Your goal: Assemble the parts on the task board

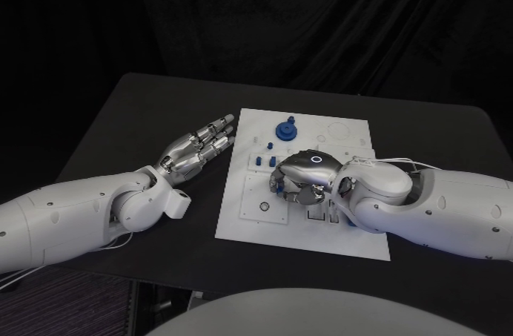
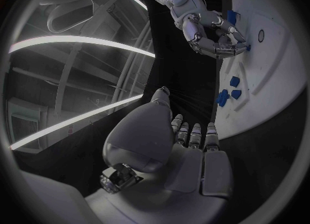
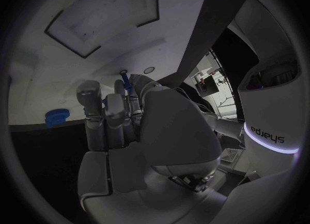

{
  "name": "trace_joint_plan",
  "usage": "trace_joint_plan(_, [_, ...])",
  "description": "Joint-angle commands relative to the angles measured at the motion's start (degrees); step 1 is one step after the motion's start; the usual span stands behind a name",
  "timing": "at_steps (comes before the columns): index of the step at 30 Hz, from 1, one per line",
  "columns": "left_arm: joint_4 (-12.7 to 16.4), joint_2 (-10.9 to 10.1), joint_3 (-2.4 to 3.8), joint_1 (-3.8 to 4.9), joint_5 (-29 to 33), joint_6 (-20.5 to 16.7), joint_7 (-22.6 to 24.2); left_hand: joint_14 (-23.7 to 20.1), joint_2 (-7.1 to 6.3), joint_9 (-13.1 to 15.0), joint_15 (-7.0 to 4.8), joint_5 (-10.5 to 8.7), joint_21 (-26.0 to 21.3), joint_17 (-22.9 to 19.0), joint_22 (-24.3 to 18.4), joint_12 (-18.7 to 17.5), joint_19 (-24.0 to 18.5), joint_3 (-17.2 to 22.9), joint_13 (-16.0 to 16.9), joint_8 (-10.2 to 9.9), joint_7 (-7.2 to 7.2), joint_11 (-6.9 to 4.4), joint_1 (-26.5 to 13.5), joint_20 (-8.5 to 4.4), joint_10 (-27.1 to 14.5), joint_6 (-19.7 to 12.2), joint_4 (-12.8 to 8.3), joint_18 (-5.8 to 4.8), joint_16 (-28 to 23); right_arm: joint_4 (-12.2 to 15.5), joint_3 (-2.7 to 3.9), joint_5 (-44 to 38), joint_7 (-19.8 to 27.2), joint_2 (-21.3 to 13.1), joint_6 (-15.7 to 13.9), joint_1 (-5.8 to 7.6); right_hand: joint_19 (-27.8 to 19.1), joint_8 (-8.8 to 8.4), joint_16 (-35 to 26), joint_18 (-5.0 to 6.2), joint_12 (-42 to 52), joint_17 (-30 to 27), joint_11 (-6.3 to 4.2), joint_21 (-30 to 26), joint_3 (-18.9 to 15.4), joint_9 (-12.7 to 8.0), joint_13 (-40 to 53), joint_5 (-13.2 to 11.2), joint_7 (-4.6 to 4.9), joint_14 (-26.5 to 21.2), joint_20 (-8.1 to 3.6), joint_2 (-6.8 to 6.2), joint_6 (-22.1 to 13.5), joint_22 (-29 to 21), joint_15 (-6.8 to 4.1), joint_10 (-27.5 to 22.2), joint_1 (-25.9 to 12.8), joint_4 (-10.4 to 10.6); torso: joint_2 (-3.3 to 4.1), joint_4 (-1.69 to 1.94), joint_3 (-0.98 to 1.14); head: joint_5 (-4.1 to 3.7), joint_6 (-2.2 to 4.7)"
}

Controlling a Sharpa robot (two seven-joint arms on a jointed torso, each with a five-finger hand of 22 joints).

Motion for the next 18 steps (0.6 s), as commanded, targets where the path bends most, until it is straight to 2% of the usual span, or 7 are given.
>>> trace_joint_plan(1, [0.1, 0.1, 0.06, -0.07, 0.0, 0.7, 0.4, 0.0, 0.62, 0.1, -0.05, 0.33, -0.1, -0.1, 0.0, -0.1, -0.1, 0.1, -0.1, 0.1, -0.28, -0.03, 0.0, 0.47, -0.3, 0.0, -0.3, 0.43, -0.2, 0.0, -0.19, -0.3, -1.0, -0.2, 1.8, -0.36, -0.5, -0.38, -0.4, -0.21, -0.1, -0.1, 0.04, -0.4, 0.0, -0.1, 0.0, -0.4, -0.12, -0.3, -0.01, -0.24, -0.5, 5.3, 0.04, 0.2, 0.2, -0.2, -0.03, 0.0, -0.03, 0.06, 0.0])
trace_joint_plan(18, [0.2, 0.0, 0.06, -0.09, 0.0, 0.6, 0.3, 0.0, 0.76, 0.1, -0.02, 0.79, -0.1, -0.1, 0.0, -0.1, -0.1, 0.2, -0.1, 0.1, -0.37, -0.12, 0.1, 0.5, -0.3, -0.2, -0.4, 0.42, -0.2, -0.3, -0.19, -0.3, -1.4, -0.5, 1.6, -0.38, -0.9, -0.63, -0.6, -0.11, -0.4, -0.5, 0.25, -0.9, 0.1, -0.3, -0.1, -0.6, 0.05, -0.7, 0.11, -0.36, -0.9, 5.2, 0.2, -0.3, 0.1, -0.1, 0.0, 0.01, -0.02, 0.19, 0.0])
